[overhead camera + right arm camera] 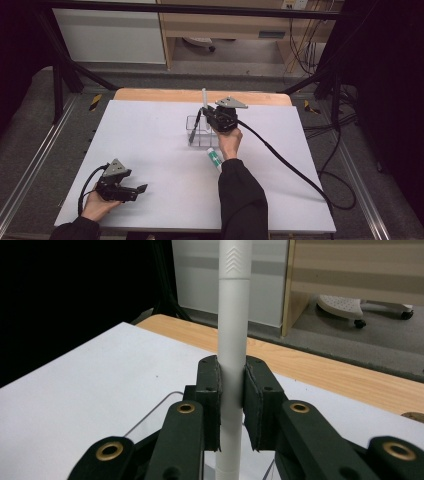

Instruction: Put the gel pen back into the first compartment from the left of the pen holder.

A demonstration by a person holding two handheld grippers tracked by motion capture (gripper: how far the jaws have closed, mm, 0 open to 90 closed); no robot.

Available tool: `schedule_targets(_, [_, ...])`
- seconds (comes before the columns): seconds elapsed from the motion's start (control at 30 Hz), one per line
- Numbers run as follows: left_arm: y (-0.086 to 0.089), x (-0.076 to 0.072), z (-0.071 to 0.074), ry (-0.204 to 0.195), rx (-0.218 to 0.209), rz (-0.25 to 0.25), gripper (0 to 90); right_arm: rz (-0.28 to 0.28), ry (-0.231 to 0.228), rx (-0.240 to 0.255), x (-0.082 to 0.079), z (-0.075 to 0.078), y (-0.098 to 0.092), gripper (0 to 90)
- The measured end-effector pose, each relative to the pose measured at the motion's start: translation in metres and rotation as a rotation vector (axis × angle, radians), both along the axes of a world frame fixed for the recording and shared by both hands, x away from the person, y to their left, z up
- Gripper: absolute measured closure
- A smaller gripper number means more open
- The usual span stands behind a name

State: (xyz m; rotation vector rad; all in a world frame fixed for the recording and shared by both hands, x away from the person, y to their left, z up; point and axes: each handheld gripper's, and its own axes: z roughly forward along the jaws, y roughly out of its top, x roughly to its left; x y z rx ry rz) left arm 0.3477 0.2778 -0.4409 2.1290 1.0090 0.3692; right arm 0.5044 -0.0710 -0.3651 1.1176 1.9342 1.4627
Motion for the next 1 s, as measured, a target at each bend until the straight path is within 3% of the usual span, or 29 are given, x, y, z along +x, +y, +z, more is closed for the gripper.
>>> schedule_targets(0.53, [-0.001, 0.0, -0.001, 0.004, 0.002, -0.003, 14.6, 0.01, 0.086, -0.031, -0.003, -0.036, 0.004, 78.8])
schedule_targets(1.0, [-0.002, 0.0, -0.001, 0.007, 0.009, -0.008, 14.6, 0.009, 0.081, -0.078, -0.009, -0.041, 0.002, 75.0])
